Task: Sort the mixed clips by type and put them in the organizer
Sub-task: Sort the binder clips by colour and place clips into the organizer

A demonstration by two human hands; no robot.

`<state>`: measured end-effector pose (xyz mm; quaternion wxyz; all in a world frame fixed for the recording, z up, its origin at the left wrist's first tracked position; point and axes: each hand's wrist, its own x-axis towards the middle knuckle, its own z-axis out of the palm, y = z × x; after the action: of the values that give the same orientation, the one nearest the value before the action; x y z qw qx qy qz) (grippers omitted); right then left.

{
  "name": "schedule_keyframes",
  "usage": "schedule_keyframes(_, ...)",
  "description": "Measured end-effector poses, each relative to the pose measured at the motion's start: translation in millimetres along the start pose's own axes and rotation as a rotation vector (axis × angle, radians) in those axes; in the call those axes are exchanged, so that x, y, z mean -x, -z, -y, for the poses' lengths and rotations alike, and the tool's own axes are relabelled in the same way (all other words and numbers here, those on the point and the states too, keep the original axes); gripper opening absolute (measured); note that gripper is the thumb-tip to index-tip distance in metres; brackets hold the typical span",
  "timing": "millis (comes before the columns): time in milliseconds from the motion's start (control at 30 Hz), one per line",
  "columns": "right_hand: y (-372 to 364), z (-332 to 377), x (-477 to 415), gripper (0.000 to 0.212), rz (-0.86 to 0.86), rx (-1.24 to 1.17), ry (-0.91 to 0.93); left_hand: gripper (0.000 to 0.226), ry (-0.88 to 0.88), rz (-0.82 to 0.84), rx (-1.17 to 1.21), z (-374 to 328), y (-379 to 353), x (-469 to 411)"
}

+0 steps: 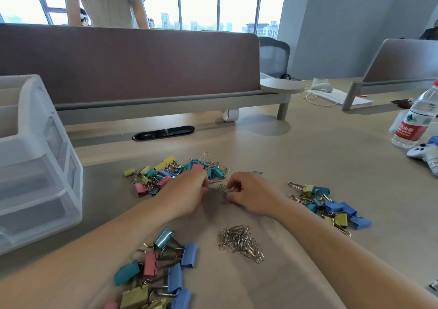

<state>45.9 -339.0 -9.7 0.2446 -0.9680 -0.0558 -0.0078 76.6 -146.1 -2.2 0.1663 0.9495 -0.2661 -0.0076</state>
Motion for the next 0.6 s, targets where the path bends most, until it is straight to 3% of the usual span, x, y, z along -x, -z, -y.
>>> schedule_keyframes(267, 6.9, 10.7, 1.4, 0.057, 0.055, 0.053, 0.042, 0.008, 0.011, -0.002, -0.008, 5.8, 2.4, 3.8)
schedule_keyframes(500, 11.2, 16.4, -6.8, 0.055, 0.115, 0.159, 0.073, 0.010, 0.018, 0.008, -0.005, 5.8, 1.2, 6.9)
schedule_keyframes(600, 9.9, 17.9, -9.9, 0.043, 0.110, 0.177, 0.089, 0.011, 0.016, 0.007, 0.000, 4.4, 1.0, 8.7)
